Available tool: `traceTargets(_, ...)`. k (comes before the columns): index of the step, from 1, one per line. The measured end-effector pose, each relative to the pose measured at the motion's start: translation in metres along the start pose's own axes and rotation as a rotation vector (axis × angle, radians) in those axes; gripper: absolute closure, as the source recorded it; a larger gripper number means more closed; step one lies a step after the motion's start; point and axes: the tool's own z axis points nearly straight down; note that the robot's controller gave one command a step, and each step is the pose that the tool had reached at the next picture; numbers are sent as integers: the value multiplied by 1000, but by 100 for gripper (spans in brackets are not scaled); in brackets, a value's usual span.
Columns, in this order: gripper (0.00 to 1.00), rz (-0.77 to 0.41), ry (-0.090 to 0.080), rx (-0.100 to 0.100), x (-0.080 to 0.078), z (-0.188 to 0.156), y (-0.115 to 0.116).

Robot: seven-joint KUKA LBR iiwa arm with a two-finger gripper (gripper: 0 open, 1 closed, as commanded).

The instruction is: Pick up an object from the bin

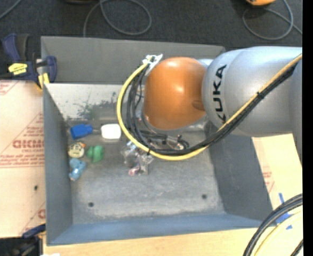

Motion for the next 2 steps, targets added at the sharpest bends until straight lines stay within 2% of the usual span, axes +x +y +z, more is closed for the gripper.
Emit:
traceTargets(1, 100, -33, -4, 1, 5, -98, -11)
traceTargets(2, 100, -31, -4, 1, 5, -98, -11)
